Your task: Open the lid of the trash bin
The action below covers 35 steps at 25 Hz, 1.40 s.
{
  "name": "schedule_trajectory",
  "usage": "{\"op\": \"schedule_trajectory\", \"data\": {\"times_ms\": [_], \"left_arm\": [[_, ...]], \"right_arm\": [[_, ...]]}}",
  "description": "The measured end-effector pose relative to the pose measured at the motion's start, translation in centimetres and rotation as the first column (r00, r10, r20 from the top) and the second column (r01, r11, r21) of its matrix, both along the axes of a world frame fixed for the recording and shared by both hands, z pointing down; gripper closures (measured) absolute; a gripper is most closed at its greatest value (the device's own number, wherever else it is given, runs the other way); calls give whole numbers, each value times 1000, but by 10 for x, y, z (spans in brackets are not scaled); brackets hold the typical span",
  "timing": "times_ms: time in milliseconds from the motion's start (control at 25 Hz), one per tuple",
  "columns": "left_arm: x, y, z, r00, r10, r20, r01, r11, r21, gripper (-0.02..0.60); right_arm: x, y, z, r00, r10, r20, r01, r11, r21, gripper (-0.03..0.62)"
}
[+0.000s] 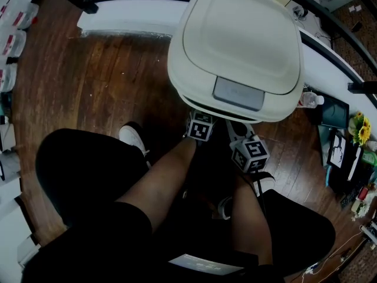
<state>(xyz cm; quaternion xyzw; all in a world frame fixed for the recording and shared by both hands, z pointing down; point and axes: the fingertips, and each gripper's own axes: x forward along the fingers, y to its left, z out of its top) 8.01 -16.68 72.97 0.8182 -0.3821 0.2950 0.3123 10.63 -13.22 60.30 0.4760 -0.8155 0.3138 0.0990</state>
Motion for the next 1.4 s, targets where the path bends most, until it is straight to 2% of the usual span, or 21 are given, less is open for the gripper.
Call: {"op": "schedule_trajectory", "data": {"times_ms": [160, 400, 880, 1400], "left_arm": [[1, 1, 5, 1000, 4, 9, -4, 1000, -14, 540], [-2, -2, 6, 1000, 6, 28, -6, 1000, 6, 540], [-2, -4, 14, 999, 16, 48, -14, 999, -48, 541], [-2, -5, 14, 998, 11, 56, -9, 1000, -25, 541]], "right_arm": [[1, -1, 1, 1000, 4, -3, -4, 1000, -4, 576], [1, 2, 3, 1000, 5, -1, -5, 1000, -8, 576], [1, -1, 6, 1000, 16, 17, -16, 1000, -4, 576], [2, 2, 5, 1000, 11, -4, -11, 1000, -14, 576]]}}
